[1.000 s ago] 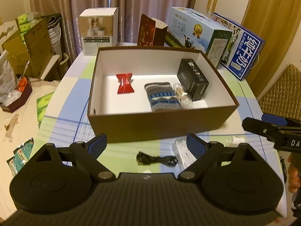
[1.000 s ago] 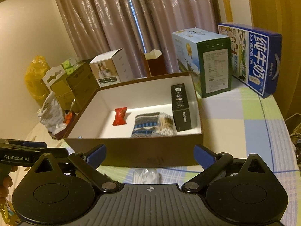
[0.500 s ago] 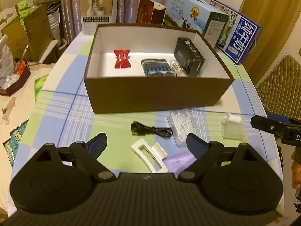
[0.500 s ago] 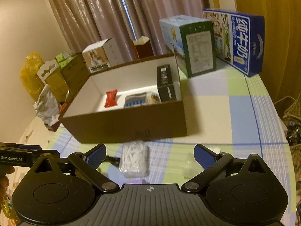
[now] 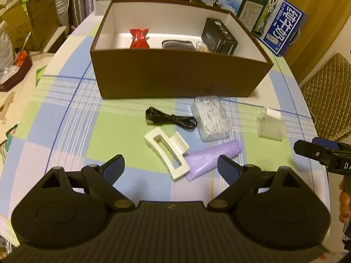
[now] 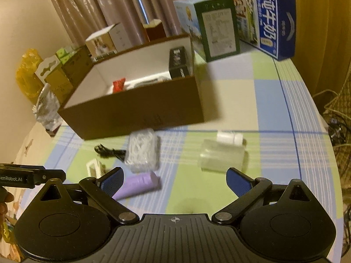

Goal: Organize objects
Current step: 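Withdraw both grippers from the box toward the white hair clip, then lower the left gripper around the white hair clip, then close the left gripper on the hair clip while the right grasps the clear plastic cup, then carry the hair clip and plastic cup over the brown box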

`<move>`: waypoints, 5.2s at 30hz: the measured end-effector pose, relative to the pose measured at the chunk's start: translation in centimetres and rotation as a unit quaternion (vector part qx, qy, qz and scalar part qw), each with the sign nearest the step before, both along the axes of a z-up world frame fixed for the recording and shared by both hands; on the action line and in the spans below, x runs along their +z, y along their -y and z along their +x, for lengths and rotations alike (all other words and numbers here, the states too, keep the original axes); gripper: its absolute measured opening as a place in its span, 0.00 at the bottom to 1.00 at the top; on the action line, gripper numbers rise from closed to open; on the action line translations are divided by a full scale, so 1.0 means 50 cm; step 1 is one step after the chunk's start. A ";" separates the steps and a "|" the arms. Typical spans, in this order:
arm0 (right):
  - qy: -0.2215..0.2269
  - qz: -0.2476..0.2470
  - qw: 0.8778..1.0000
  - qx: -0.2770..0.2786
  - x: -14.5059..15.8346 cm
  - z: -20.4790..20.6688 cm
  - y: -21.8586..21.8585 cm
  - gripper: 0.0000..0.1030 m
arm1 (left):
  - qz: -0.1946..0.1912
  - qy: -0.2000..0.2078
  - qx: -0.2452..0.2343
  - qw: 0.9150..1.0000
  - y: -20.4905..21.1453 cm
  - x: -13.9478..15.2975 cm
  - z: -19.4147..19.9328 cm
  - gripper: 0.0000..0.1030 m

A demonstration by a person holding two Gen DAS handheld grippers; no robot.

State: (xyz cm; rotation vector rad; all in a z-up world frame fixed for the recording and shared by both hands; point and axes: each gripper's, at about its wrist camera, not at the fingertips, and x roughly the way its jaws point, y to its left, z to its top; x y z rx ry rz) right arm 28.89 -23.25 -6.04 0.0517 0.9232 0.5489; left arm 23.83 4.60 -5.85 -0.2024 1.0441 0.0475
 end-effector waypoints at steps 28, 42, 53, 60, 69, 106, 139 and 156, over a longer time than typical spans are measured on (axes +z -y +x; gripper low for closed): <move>-0.038 -0.039 0.997 -0.053 -0.079 0.040 0.043 0.94 | 0.000 -0.025 0.034 0.999 0.000 -0.131 0.069 0.84; -0.050 -0.050 0.995 -0.071 -0.096 0.060 0.058 0.94 | 0.041 -0.027 0.015 0.999 -0.054 -0.172 0.095 0.73; -0.053 -0.058 0.994 -0.076 -0.100 0.082 0.061 0.94 | 0.034 -0.009 -0.020 0.999 -0.097 -0.153 0.079 0.73; -0.050 -0.060 0.994 -0.073 -0.097 0.091 0.053 0.94 | 0.038 -0.017 -0.050 0.998 -0.068 -0.171 0.137 0.69; -0.046 -0.058 0.995 -0.074 -0.101 0.110 0.043 0.94 | 0.037 -0.023 -0.059 0.997 -0.071 -0.181 0.154 0.35; -0.010 -0.031 0.999 0.012 -0.042 0.128 -0.064 0.68 | 0.034 0.020 0.023 0.999 -0.124 -0.054 0.100 0.35; 0.029 0.026 0.995 0.091 0.044 0.305 -0.355 0.68 | 0.044 0.077 -0.016 0.996 -0.142 0.055 0.378 0.35; -0.009 0.008 0.997 0.077 -0.018 0.355 -0.389 0.68 | 0.053 0.007 -0.024 0.998 -0.161 -0.044 0.444 0.35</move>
